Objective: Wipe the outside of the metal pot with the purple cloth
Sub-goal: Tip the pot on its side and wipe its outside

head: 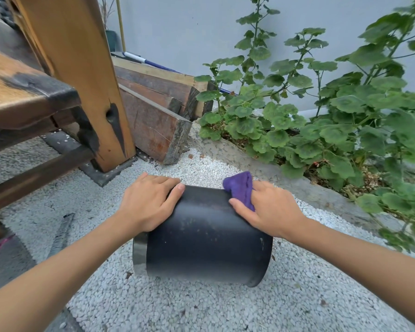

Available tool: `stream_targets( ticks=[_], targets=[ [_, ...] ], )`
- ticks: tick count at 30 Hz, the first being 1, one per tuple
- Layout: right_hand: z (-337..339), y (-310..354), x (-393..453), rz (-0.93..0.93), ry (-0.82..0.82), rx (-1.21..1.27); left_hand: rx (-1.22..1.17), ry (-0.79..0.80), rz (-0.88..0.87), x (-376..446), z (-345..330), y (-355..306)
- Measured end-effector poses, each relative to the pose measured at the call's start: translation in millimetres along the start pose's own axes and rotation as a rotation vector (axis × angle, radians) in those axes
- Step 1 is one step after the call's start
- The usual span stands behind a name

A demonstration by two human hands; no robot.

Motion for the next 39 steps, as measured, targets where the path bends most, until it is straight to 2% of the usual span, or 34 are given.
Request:
stream_targets(
  ticks=[2, 5, 7, 10, 13, 16, 20, 26, 28, 33, 39],
  targets=[
    [-3, -16, -3, -0.105, -0.065, 0.138, -0.024, -0.018, 0.013, -1, -1, 1],
    [1, -35, -2, -0.359, -0.177, 0.294, -0.073, -0.021, 0.079, 1, -5, 4],
    [12, -31, 5, -0.392, -0.288, 0.312, -0.116, -0.018, 0.110, 5, -8, 5],
    [26, 15, 18, -0.201, -0.402, 0.366, -0.277, -0.040, 0.236, 11, -13, 10],
    [20, 80, 22, 0.030, -0.313, 0.420, -0.483, -0.028, 0.378, 16, -15, 14],
    [-7, 136, 9, 0.217, -0.202, 0.302, -0.571, 0.054, 0.466, 21, -12, 15],
    [-25, 150, -5, 0.220, -0.174, 0.086, -0.520, 0.048, 0.404, 21, -11, 17],
    [-35, 84, -23, 0.367, -0.249, -0.078, -0.256, 0.044, 0.153, 25, -14, 20],
    [-36, 60, -36, 0.335, -0.248, -0.100, -0.217, 0.023, 0.096, 26, -15, 22],
    [-27, 23, -55, 0.206, -0.220, -0.134, -0.204, -0.007, 0.079, 25, -16, 23],
    [-15, 20, -53, 0.053, -0.156, 0.064, -0.174, -0.100, 0.104, 12, -18, 20]
  ],
)
Point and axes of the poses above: each hand's wrist, its own x-axis towards the middle knuckle, its own z-axis out of the back of the hand, y = z × x, the point moved 1 cm from there along x, towards the middle knuckle, and after that the axes turned 7 degrees about -y, right-handed, at the moved point
